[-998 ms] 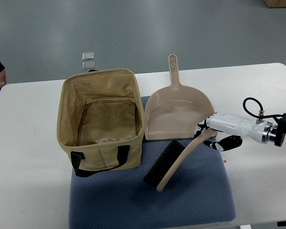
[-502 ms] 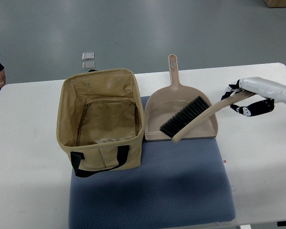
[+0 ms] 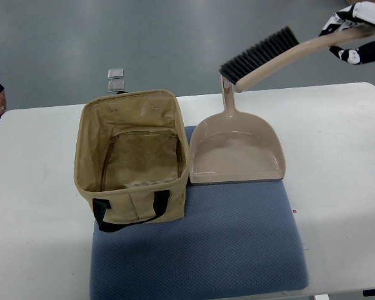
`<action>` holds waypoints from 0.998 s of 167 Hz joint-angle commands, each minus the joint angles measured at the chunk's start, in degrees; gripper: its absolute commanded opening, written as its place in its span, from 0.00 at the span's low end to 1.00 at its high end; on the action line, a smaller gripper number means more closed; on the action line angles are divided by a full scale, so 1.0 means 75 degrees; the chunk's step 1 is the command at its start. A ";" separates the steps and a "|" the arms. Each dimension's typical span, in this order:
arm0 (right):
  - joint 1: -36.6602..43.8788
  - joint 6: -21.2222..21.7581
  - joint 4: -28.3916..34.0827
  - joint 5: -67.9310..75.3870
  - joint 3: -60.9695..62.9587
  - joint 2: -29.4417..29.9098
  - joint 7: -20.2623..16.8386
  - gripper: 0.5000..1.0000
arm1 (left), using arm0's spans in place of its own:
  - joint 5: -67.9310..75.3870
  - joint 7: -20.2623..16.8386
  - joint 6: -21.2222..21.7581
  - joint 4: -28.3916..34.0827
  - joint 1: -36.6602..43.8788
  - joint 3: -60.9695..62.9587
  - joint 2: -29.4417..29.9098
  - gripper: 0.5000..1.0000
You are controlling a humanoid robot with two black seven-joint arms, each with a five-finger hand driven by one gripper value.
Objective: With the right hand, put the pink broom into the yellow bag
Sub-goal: 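Carry the brush over the tan bag and lower it inside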
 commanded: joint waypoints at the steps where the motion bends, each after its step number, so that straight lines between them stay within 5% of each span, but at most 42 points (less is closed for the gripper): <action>1: 0.0644 0.0252 -0.0267 -0.0056 -0.0103 0.0806 -0.0026 0.00 | -0.0003 -0.0001 0.0013 -0.0004 -0.0002 -0.0010 0.0000 1.00; 94: 0.1207 -0.0040 -0.2469 -0.1978 -0.1579 0.4391 -0.0167 0.00 | 0.0009 -0.0001 0.0001 -0.0004 -0.0001 -0.0010 0.0000 1.00; 157: 0.1359 -0.0662 -0.2399 -0.2482 -0.1743 0.5013 -0.0108 0.00 | -0.0003 -0.0001 0.0001 -0.0004 0.0010 -0.0010 0.0000 1.00; 167: 0.1359 -0.0756 -0.2399 -0.2459 -0.1732 0.5107 -0.0085 0.23 | -0.0003 -0.0001 0.0013 -0.0004 0.0010 -0.0010 0.0000 1.00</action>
